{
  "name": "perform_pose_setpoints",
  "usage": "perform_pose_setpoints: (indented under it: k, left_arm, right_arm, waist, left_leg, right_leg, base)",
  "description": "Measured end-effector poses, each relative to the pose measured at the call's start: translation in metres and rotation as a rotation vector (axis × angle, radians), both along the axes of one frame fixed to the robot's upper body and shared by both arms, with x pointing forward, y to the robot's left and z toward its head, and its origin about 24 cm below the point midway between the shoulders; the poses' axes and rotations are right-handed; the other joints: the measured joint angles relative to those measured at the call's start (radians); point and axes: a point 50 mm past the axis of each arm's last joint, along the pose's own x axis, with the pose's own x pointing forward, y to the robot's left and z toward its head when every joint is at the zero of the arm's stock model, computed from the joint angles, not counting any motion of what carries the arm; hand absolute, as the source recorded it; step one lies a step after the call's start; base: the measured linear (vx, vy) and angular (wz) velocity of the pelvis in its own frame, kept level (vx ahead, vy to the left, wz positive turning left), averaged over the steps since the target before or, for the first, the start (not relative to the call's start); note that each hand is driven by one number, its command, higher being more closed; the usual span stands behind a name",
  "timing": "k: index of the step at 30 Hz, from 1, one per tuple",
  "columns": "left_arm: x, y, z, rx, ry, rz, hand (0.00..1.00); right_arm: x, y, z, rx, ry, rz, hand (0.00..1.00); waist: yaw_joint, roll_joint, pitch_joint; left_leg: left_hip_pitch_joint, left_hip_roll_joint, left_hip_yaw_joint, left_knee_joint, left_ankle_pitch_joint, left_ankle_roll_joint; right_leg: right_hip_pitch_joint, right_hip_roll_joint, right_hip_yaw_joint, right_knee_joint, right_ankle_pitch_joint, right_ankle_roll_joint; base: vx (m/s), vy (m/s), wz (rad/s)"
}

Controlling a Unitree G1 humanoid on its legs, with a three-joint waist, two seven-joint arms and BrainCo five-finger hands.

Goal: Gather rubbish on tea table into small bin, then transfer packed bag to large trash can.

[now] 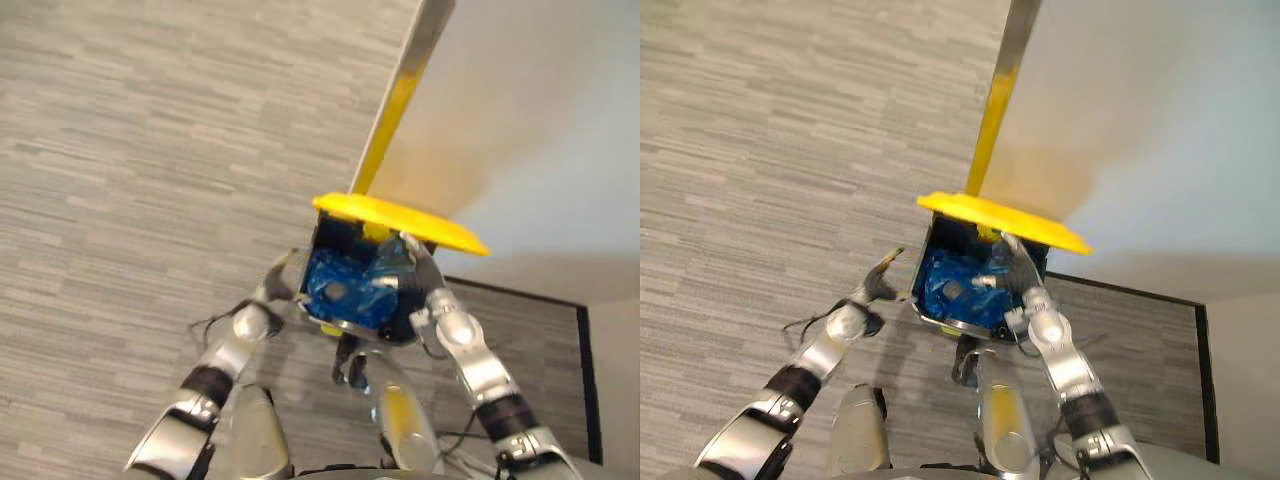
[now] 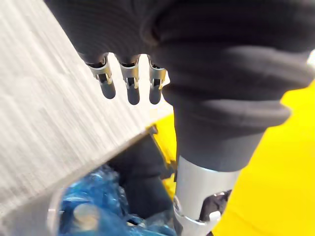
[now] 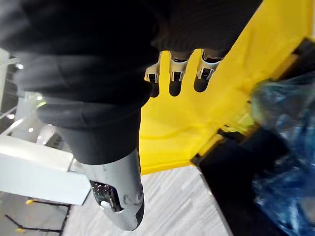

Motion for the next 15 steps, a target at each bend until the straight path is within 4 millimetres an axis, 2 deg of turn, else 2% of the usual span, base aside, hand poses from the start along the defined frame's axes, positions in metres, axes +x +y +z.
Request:
perform_pose_setpoints:
  k: [1, 2, 3, 4, 5, 6, 7, 8, 9, 10, 11, 12, 13, 14, 15]
  left_arm:
    - [-0.009, 0.010, -0.005, -0.016, 0.020, 0.041, 0.00]
    - [-0.025, 0.026, -0.012, -0.048, 0.049, 0.118, 0.00]
    - [-0.038, 0.036, -0.017, -0.074, 0.074, 0.165, 0.00]
    - [-0.044, 0.040, -0.019, -0.086, 0.082, 0.187, 0.00]
    - [-0.056, 0.049, -0.022, -0.082, 0.106, 0.221, 0.00]
    - [-0.066, 0.054, -0.027, -0.077, 0.138, 0.238, 0.00]
    - [-0.071, 0.053, -0.030, -0.080, 0.153, 0.238, 0.00]
    - [-0.080, 0.051, -0.035, -0.092, 0.178, 0.234, 0.00]
    - [-0.089, 0.047, -0.039, -0.106, 0.194, 0.234, 0.00]
    - [-0.092, 0.044, -0.040, -0.117, 0.196, 0.235, 0.00]
    - [-0.098, 0.034, -0.046, -0.157, 0.211, 0.239, 0.00]
    - [-0.106, 0.024, -0.053, -0.196, 0.235, 0.238, 0.00]
    - [-0.109, 0.021, -0.056, -0.210, 0.243, 0.242, 0.00]
    - [-0.114, 0.017, -0.059, -0.229, 0.253, 0.255, 0.00]
    - [-0.115, 0.016, -0.060, -0.235, 0.255, 0.259, 0.00]
  right_arm:
    - [-0.007, -0.005, -0.007, -0.001, 0.031, -0.013, 0.00]
    - [-0.022, -0.015, -0.020, 0.001, 0.092, -0.041, 0.00]
    - [-0.039, -0.022, -0.034, 0.008, 0.158, -0.065, 0.00]
    - [-0.048, -0.025, -0.043, 0.012, 0.202, -0.073, 0.00]
    - [-0.067, -0.028, -0.063, 0.020, 0.306, -0.080, 0.00]
    - [-0.088, -0.030, -0.082, 0.023, 0.407, -0.091, 0.00]
    - [-0.100, -0.031, -0.090, 0.018, 0.455, -0.097, 0.00]
    - [-0.120, -0.033, -0.102, 0.010, 0.532, -0.102, 0.00]
    - [-0.138, -0.034, -0.110, 0.015, 0.594, -0.108, 0.00]
    - [-0.148, -0.036, -0.114, 0.019, 0.624, -0.123, 0.00]
    - [-0.153, -0.040, -0.117, 0.029, 0.643, -0.165, 0.00]
    - [-0.156, -0.042, -0.119, 0.020, 0.655, -0.180, 0.00]
    - [-0.157, -0.042, -0.119, 0.016, 0.659, -0.181, 0.00]
    - [-0.157, -0.042, -0.120, 0.015, 0.658, -0.181, 0.00]
    - [-0.158, -0.042, -0.120, 0.013, 0.663, -0.184, 0.00]
  waist:
    - [0.002, -0.003, -0.002]
    - [-0.003, -0.003, -0.008]
    - [-0.005, -0.004, -0.024]
    - [-0.008, -0.004, -0.029]
    - [-0.027, -0.014, -0.049]
    - [-0.039, -0.019, -0.068]
    - [-0.043, -0.019, -0.080]
    - [-0.048, -0.017, -0.099]
    - [-0.054, -0.023, -0.122]
    - [-0.054, -0.033, -0.138]
    - [-0.049, -0.019, -0.156]
    - [-0.032, 0.002, -0.185]
    - [-0.027, 0.018, -0.192]
    - [-0.030, -0.012, -0.221]
    - [-0.028, -0.026, -0.227]
  left_leg:
    - [0.010, -0.002, 0.015, -0.004, 0.003, 0.006]
    - [0.018, 0.000, 0.029, -0.004, 0.015, 0.026]
    - [0.016, 0.012, 0.049, -0.035, 0.036, 0.059]
    - [0.011, 0.014, 0.056, -0.054, 0.050, 0.064]
    - [0.020, 0.018, 0.054, -0.104, 0.086, 0.062]
    - [0.039, 0.022, 0.052, -0.168, 0.127, 0.057]
    - [0.049, 0.026, 0.052, -0.199, 0.147, 0.053]
    - [0.061, 0.033, 0.053, -0.241, 0.175, 0.046]
    - [0.054, 0.032, 0.061, -0.259, 0.191, 0.039]
    - [0.046, 0.033, 0.071, -0.258, 0.194, 0.033]
    - [0.033, 0.042, 0.080, -0.268, 0.204, 0.018]
    - [0.036, 0.055, 0.104, -0.322, 0.226, 0.018]
    - [0.039, 0.068, 0.130, -0.351, 0.249, 0.024]
    - [0.047, 0.048, 0.181, -0.367, 0.263, 0.010]
    - [0.055, 0.032, 0.194, -0.368, 0.263, 0.009]
  right_leg:
    - [0.012, 0.003, 0.012, -0.024, 0.019, 0.009]
    - [0.041, 0.008, 0.023, -0.084, 0.068, 0.037]
    - [0.052, 0.013, 0.041, -0.131, 0.095, 0.091]
    - [0.037, 0.012, 0.047, -0.082, 0.087, 0.081]
    - [0.020, 0.014, 0.043, 0.072, 0.039, 0.017]
    - [0.029, 0.012, 0.043, 0.211, -0.018, -0.011]
    - [0.039, 0.011, 0.043, 0.272, -0.047, -0.015]
    - [0.078, 0.004, 0.044, 0.351, -0.080, -0.021]
    - [0.129, -0.023, 0.056, 0.371, -0.068, -0.016]
    - [0.147, -0.026, 0.066, 0.336, -0.092, 0.007]
    - [0.149, 0.003, 0.043, 0.267, -0.095, 0.017]
    - [0.170, 0.041, 0.047, 0.141, -0.100, 0.018]
    - [0.183, 0.050, 0.050, 0.094, -0.123, 0.008]
    - [0.200, 0.015, 0.050, 0.070, -0.185, 0.002]
    - [0.221, 0.014, 0.065, 0.016, -0.219, -0.006]
  base:
    - [-0.19, 0.142, -0.54]
    - [-0.22, 0.114, -0.30]
    - [-0.29, 0.122, -0.24]
    - [-0.28, 0.052, -0.09]
    - [-0.25, 0.018, 0.06]
    - [-0.21, -0.004, 0.12]
    - [-0.08, -0.063, 0.05]
    - [-0.03, -0.100, -0.09]
    - [-0.01, -0.119, -0.22]
    - [-0.04, -0.134, -0.53]
    - [-0.06, -0.097, -0.95]
    - [-0.06, -0.087, -1.13]
    - [-0.10, -0.142, -1.11]
    - [-0.07, -0.167, -0.73]
    - [-0.07, -0.144, -0.43]
